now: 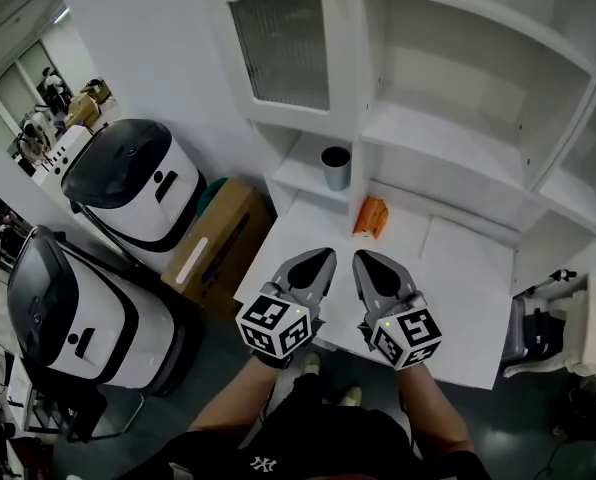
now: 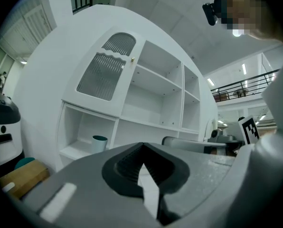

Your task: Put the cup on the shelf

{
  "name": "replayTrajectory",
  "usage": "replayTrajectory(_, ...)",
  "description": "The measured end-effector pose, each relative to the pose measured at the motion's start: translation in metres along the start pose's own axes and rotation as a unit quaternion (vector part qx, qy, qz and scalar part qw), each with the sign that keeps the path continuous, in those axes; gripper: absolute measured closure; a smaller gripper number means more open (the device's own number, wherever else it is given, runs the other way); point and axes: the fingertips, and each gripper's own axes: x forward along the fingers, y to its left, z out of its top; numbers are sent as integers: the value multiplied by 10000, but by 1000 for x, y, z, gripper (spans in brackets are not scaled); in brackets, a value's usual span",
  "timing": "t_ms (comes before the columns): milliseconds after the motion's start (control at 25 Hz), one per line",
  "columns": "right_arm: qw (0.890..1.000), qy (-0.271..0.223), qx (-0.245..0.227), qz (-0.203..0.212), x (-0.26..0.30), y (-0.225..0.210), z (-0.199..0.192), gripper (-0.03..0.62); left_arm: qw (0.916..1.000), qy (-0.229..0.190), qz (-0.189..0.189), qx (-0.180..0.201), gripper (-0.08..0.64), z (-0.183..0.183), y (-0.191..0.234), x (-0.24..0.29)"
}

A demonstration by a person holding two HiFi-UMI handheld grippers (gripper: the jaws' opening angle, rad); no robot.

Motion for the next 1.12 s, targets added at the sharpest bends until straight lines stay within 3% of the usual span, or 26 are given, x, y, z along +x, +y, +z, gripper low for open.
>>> replayTrajectory(640, 9996, 70, -172, 215, -24, 21, 3, 584, 9996, -160, 232, 57, 558, 6, -26, -21)
replayTrajectory(1120, 9997, 36, -173, 142, -31, 18, 6, 584, 9993, -140, 319, 106, 560, 7, -30, -26)
